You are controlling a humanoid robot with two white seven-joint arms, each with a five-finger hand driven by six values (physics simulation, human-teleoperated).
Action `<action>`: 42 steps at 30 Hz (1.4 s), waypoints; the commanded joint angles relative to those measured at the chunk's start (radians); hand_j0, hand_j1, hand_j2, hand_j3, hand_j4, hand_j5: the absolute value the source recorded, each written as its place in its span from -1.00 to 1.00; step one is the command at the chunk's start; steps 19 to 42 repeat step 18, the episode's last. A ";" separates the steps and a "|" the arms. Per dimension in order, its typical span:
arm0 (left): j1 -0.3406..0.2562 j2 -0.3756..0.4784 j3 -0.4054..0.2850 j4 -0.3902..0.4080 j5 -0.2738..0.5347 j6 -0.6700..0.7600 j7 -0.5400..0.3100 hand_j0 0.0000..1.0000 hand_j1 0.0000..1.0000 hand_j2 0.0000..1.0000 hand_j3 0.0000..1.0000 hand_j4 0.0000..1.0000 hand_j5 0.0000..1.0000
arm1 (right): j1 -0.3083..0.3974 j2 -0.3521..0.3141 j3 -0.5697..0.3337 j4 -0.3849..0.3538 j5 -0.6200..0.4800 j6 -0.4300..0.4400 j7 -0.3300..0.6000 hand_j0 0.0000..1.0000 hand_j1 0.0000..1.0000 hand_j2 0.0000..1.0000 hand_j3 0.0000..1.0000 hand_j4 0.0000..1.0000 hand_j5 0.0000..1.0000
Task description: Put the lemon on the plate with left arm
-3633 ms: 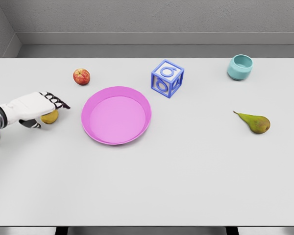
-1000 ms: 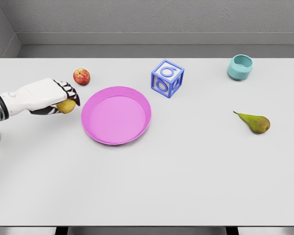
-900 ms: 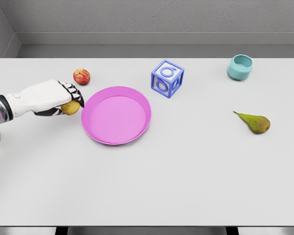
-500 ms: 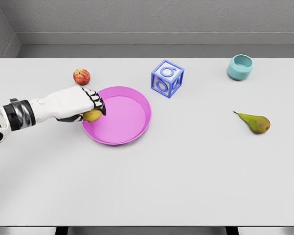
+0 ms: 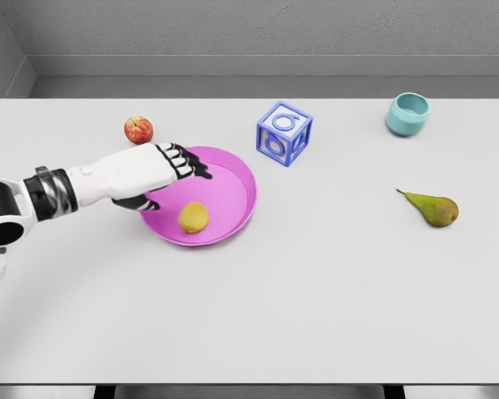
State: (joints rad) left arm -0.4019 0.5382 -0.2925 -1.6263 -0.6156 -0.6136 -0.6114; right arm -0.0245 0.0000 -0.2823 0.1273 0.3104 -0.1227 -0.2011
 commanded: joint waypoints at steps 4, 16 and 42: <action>0.006 0.009 0.136 0.010 0.013 0.003 0.001 1.00 1.00 1.00 1.00 1.00 1.00 | 0.000 0.000 0.000 0.000 -0.001 0.000 0.000 1.00 1.00 1.00 1.00 1.00 1.00; 0.103 0.094 0.334 0.141 0.116 0.003 0.001 1.00 1.00 1.00 1.00 1.00 1.00 | 0.000 0.000 0.000 0.000 -0.001 0.000 0.000 1.00 1.00 1.00 1.00 1.00 1.00; 0.103 0.091 0.332 0.138 0.117 0.003 0.001 1.00 1.00 1.00 1.00 1.00 1.00 | 0.000 0.000 0.000 0.000 -0.001 0.000 -0.001 1.00 1.00 1.00 1.00 1.00 1.00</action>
